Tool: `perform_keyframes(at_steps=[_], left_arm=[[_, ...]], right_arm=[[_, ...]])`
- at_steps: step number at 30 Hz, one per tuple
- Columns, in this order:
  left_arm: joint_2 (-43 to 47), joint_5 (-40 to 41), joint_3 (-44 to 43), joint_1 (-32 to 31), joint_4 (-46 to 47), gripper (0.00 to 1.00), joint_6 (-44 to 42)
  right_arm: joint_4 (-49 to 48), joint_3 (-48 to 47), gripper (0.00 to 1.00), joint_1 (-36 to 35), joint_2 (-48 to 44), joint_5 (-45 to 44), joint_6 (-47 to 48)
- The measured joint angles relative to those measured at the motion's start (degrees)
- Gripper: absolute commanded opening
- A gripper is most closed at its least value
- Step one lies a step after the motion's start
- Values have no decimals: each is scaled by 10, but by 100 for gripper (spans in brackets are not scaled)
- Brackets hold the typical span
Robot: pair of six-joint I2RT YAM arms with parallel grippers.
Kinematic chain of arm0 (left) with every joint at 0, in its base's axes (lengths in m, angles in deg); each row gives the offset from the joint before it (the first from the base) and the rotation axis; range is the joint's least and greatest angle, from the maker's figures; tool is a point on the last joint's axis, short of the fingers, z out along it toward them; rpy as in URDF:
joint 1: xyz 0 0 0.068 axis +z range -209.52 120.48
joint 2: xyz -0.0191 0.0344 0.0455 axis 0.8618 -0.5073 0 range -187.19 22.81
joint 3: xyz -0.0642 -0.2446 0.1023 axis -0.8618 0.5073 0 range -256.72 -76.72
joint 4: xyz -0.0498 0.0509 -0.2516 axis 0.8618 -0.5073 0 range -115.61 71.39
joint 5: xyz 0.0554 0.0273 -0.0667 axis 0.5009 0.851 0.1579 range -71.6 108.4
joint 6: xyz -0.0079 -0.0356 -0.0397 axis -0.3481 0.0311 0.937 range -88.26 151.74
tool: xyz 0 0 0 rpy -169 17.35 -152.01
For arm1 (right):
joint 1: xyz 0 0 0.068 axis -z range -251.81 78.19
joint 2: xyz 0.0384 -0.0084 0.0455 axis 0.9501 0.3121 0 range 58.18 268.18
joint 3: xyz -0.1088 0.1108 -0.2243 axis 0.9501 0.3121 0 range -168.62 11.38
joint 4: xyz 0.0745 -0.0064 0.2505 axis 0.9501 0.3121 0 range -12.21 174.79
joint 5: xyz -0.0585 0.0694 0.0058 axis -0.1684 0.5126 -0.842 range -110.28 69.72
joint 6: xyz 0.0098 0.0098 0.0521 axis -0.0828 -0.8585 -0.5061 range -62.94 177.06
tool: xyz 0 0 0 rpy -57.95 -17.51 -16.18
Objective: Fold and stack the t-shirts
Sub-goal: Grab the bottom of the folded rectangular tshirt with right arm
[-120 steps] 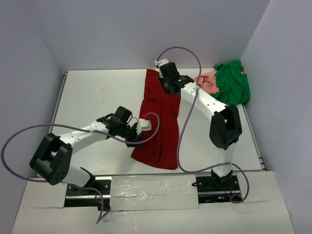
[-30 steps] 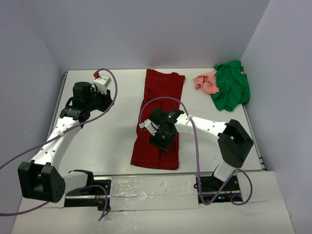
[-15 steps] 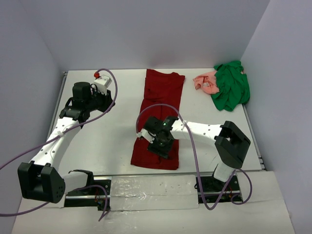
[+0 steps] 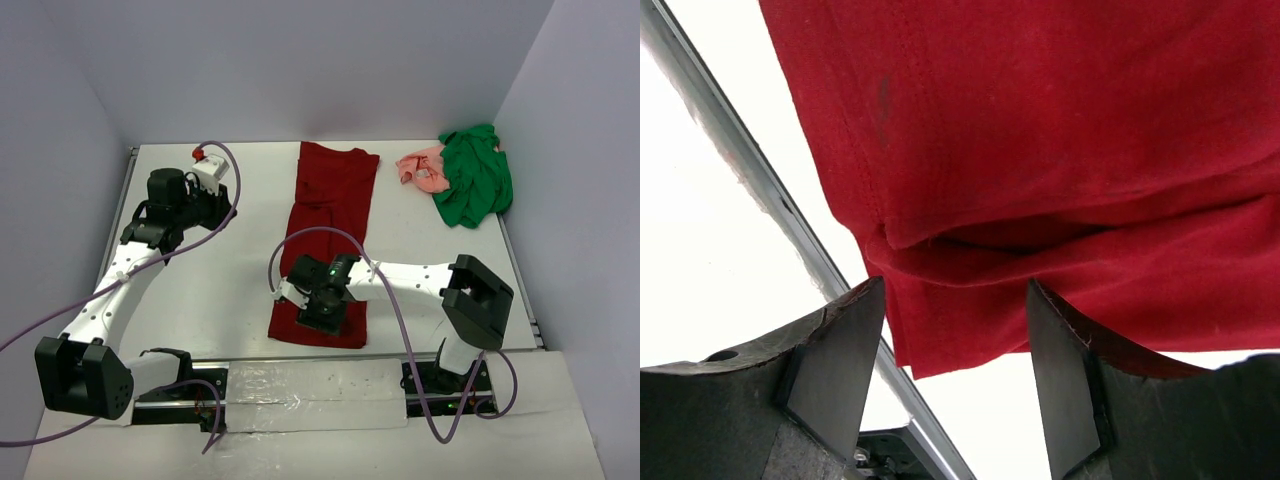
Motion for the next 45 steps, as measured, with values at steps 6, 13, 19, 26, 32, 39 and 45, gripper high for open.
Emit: perform_keyframes(at_steps=[6, 13, 19, 26, 32, 39, 45], left_arm=[[0, -4, 0, 0, -3, 33, -1], [0, -9, 0, 0, -9, 33, -1], [0, -10, 0, 0, -9, 33, -1], [3, -12, 0, 0, -10, 33, -5], [7, -13, 0, 0, -10, 33, -6], [8, -14, 0, 0, -10, 33, -7], [8, -15, 0, 0, -10, 33, -7]], right_arm=[[-2, 8, 65, 0, 0, 4, 0], [-3, 9, 61, 0, 8, 10, 0], [-7, 14, 58, -2, 15, 18, 0], [-12, 17, 41, -2, 24, 23, 2], [-18, 20, 4, -2, 24, 29, 4], [-28, 32, 0, -2, 24, 30, 1], [-29, 34, 0, -2, 23, 18, 1]])
